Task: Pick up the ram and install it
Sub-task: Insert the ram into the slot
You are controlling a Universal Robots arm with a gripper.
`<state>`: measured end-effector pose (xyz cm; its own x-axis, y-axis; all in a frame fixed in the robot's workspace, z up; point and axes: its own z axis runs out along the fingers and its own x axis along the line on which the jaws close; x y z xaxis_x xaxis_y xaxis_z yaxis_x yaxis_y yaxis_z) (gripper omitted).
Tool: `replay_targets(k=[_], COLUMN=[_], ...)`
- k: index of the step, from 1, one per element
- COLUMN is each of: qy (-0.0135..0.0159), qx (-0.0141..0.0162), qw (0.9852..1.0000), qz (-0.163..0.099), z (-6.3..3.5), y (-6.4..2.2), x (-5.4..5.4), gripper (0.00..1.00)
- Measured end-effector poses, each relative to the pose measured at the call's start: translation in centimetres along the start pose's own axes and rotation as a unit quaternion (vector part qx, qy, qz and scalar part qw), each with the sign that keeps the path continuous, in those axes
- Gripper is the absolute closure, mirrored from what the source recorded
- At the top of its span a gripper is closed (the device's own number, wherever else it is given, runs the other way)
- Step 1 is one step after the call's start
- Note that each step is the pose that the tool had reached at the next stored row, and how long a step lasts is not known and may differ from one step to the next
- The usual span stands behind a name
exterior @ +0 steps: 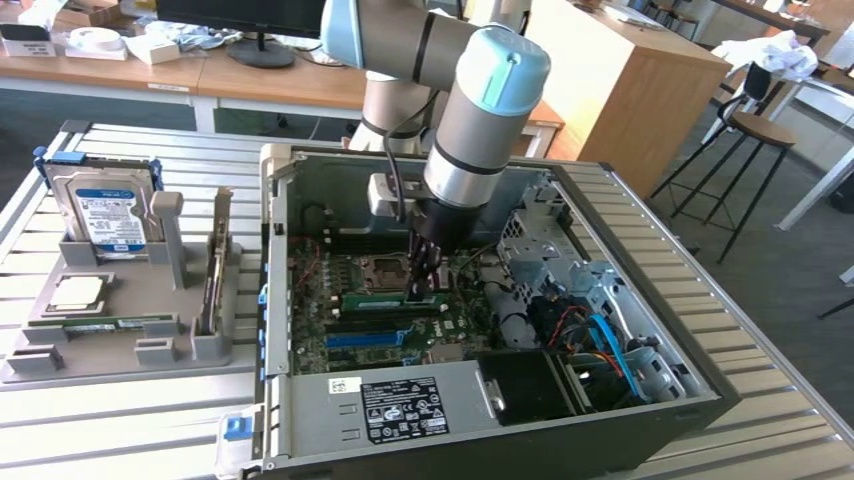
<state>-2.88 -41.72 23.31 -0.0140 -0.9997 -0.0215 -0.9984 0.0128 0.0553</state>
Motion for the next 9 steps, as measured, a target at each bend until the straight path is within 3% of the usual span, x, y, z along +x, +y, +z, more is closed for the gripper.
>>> replay_targets(k=[9], qy=[0.0000], qx=[0.0000], qw=[1.0000], qz=[0.000], z=[0.10], y=[-0.01], x=[-0.12], gripper=[0.89])
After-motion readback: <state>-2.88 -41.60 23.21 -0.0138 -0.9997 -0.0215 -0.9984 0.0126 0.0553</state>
